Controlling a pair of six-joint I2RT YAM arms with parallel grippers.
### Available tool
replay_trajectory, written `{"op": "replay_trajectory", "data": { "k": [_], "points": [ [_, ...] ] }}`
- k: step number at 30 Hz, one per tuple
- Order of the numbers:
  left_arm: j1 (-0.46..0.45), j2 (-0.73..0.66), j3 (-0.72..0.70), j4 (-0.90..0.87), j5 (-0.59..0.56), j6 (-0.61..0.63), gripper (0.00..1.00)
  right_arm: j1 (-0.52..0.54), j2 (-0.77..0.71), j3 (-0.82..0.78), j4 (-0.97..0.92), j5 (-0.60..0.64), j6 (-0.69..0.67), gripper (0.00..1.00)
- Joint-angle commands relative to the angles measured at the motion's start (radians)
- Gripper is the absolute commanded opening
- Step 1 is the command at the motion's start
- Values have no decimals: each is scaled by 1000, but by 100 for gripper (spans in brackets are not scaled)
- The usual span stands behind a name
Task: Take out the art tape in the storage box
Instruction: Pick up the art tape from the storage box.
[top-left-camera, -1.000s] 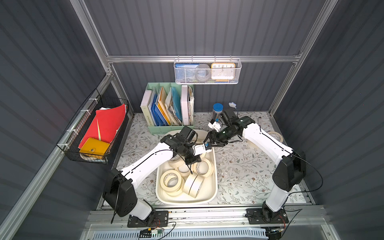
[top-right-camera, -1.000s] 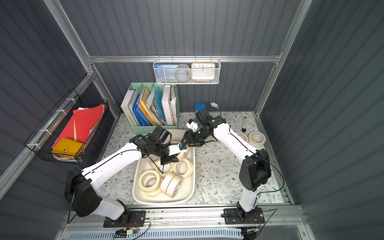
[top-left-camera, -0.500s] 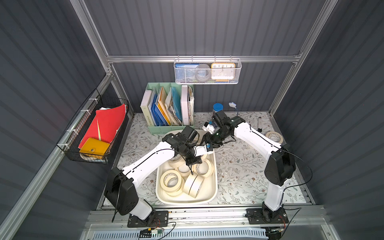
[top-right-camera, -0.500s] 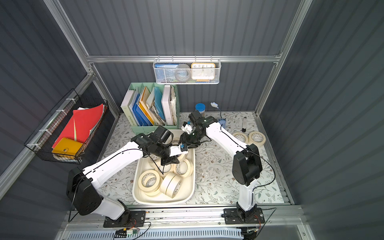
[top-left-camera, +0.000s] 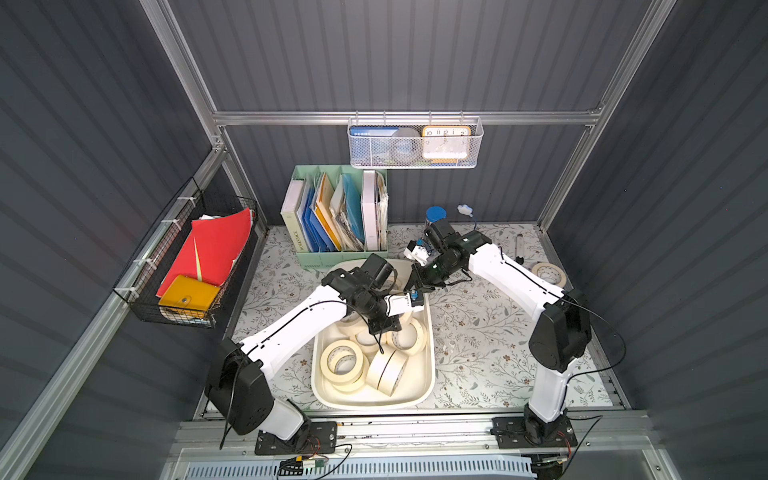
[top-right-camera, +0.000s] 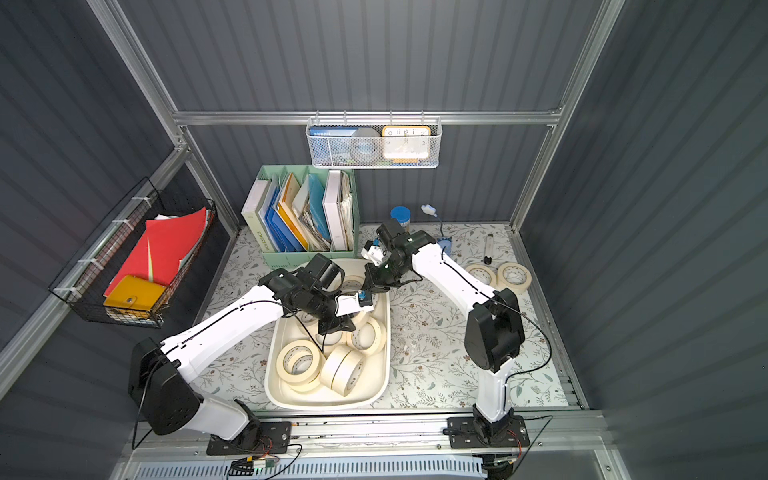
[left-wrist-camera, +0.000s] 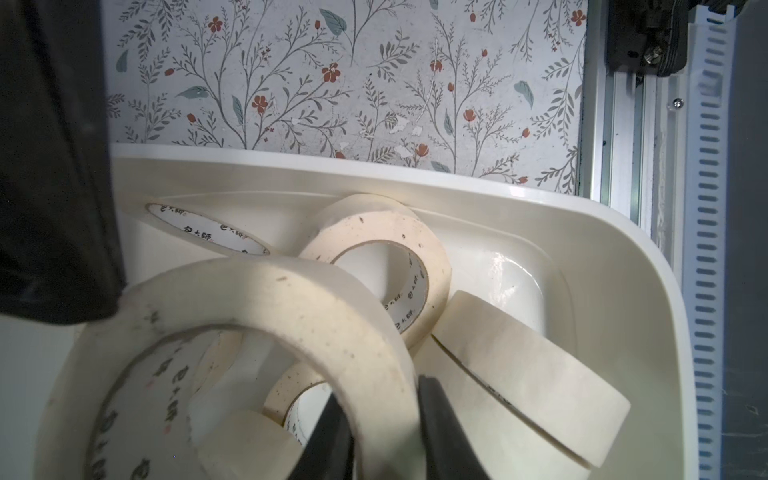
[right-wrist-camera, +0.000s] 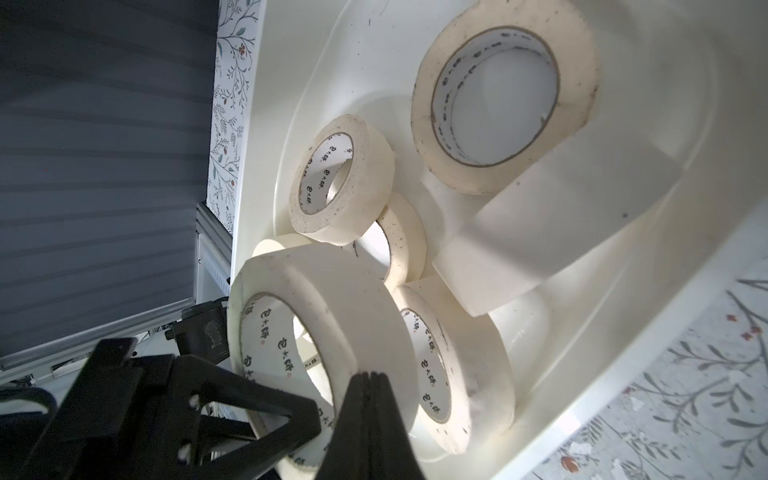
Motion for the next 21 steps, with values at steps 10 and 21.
{"op": "replay_trajectory", "data": {
  "k": [10,21],
  "points": [
    [-5,-26,69,121,46,36,1,68,31,40,-91,55,-35,49],
    [-6,-87,63,208,97,25,3,69,17,-11,-46,4,-27,4]
  ]
}}
